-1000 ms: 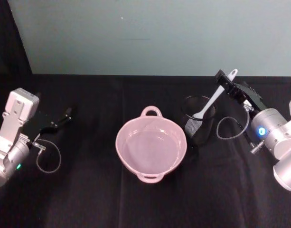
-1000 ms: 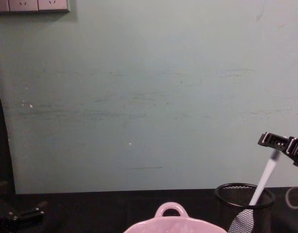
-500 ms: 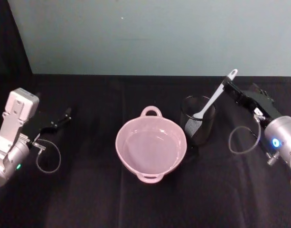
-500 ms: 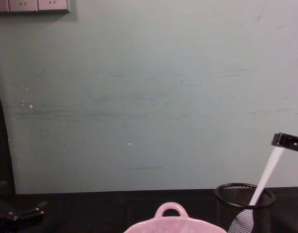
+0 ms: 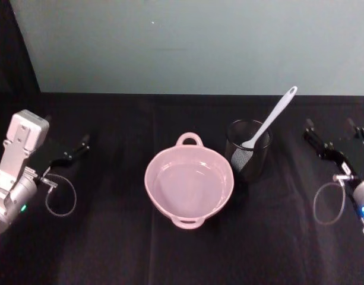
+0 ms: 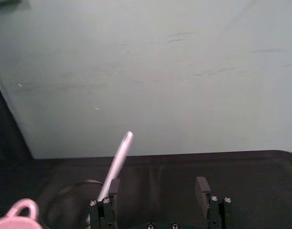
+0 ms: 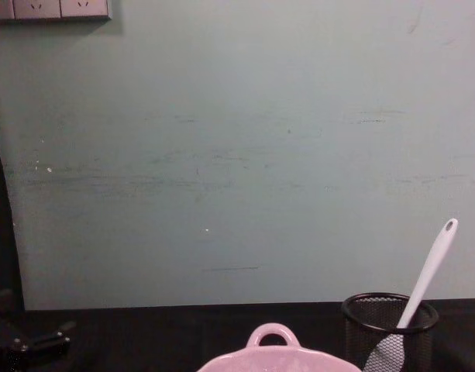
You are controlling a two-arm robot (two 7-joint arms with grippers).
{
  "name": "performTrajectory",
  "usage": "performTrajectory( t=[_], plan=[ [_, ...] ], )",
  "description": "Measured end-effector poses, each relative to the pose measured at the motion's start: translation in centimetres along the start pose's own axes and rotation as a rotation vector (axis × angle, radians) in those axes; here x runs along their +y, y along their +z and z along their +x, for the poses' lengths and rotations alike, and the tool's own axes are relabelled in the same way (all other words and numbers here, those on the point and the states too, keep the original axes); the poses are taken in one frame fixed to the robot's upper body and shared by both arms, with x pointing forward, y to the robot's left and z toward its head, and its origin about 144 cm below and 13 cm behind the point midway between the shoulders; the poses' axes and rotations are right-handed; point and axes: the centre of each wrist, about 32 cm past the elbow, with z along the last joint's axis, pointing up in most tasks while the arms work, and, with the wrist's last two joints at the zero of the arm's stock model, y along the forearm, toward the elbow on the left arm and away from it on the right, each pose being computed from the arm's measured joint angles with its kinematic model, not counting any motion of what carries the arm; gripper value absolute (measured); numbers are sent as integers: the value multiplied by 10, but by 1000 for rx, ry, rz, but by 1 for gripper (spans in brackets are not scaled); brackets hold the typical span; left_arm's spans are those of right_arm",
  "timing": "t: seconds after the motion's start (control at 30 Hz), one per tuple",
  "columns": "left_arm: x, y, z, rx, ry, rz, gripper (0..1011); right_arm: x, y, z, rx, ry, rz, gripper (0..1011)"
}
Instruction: Use the one hand to pick up the spoon and stir the clear water in the bowl.
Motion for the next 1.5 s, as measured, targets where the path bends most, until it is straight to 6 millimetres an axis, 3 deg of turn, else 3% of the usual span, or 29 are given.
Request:
performTrajectory(
  t=[0.3, 0.67, 1.5],
  plan=[
    [0, 0, 0, 0, 0, 0, 1011, -8, -32, 8, -92, -54, -2, 1002],
    [0, 0, 0, 0, 0, 0, 1011, -6, -52, 16, -101, -76, 29, 1002],
    [0, 0, 0, 0, 0, 0, 1011, -7, -47, 13, -104, -66, 25, 1003]
  ],
)
